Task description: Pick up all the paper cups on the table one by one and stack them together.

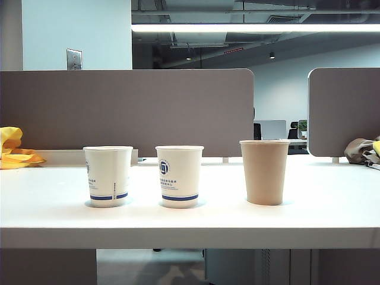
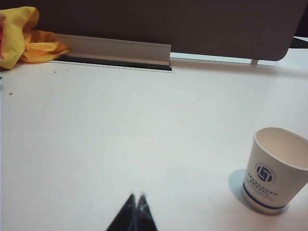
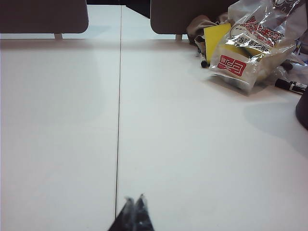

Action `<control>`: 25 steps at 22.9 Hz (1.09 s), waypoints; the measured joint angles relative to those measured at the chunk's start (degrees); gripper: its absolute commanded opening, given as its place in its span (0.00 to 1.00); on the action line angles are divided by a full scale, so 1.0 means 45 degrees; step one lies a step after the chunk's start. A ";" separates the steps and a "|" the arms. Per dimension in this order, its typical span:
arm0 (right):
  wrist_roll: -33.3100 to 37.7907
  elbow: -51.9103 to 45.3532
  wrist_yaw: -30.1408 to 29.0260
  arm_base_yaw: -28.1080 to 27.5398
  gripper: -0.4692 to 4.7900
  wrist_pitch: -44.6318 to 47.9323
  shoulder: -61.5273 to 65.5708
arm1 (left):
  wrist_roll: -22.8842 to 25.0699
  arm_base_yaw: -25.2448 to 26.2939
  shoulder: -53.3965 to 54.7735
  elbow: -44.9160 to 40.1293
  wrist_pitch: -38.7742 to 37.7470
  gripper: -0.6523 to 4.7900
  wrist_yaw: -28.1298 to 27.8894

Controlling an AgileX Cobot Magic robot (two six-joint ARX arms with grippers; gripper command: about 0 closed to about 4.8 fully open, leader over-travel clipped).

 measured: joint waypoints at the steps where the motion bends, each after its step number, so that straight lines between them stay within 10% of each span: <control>1: -0.0005 0.0000 0.0000 0.0000 0.09 0.0000 0.0000 | 0.0000 0.0000 0.0000 0.0000 0.0000 0.11 0.0000; 25: 0.0160 0.0005 -0.0238 0.0000 0.09 0.0000 0.0000 | -0.0049 0.0000 0.0000 0.0000 0.0000 0.11 -0.0005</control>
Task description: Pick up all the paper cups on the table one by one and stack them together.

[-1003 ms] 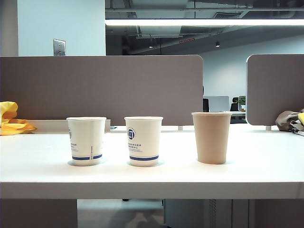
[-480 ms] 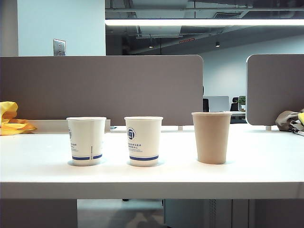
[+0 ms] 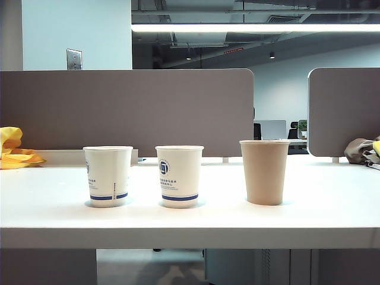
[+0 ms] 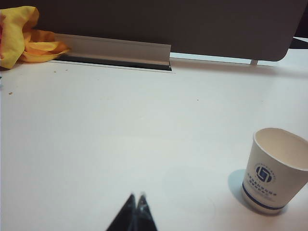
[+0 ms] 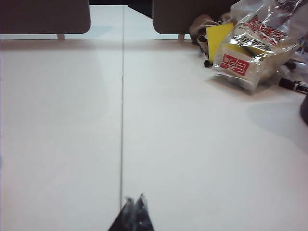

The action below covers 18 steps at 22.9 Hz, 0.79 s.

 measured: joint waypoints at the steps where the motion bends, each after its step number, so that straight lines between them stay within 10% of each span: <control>1: 0.0063 -0.0005 -0.0044 0.0000 0.09 0.0000 0.0000 | 0.0000 0.0000 0.0000 0.0000 0.0000 0.11 0.0005; 18: 0.5479 0.1627 -0.3507 0.0005 0.09 0.1579 0.0015 | -0.1773 0.0000 0.0010 0.2953 0.1073 0.11 0.1880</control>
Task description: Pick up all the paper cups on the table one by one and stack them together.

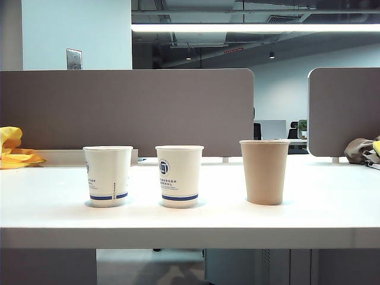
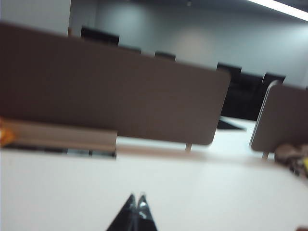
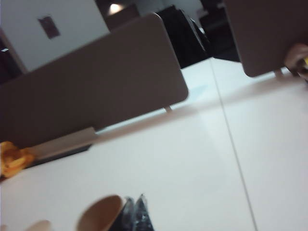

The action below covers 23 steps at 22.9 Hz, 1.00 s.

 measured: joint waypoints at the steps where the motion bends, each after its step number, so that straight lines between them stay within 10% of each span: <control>1: 0.0039 0.0719 -0.0228 0.0000 0.09 -0.0466 0.0000 | 0.0000 0.0000 -0.0019 0.0860 -0.0092 0.11 0.0000; 13: -0.4051 0.7791 -0.0393 0.0000 0.09 -0.8204 0.2890 | 0.1059 0.0000 0.2749 0.7951 -0.8082 0.11 0.0588; 23: -0.5887 1.2483 -0.1948 0.1447 0.09 -0.9753 1.1706 | -0.1044 -0.0277 1.1730 1.0812 -0.8684 0.11 0.4478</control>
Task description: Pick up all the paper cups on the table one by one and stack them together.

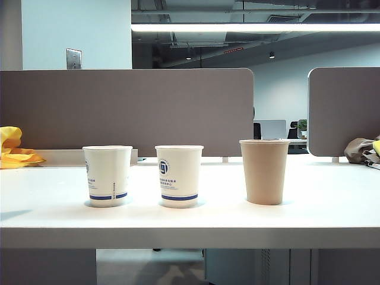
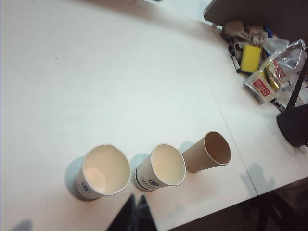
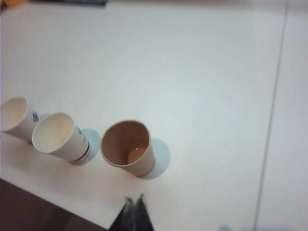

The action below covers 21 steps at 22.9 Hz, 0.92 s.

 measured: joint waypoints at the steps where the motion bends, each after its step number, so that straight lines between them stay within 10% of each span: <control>1: 0.0000 0.0223 0.0005 0.0199 0.09 -0.0107 0.0617 | 0.0019 -0.0107 0.0335 0.0063 0.0097 0.11 0.0005; 21: 0.0996 0.0758 0.0102 0.1919 0.33 0.1588 0.6271 | 0.0767 -0.1151 0.5994 0.0092 0.0627 0.18 -0.0549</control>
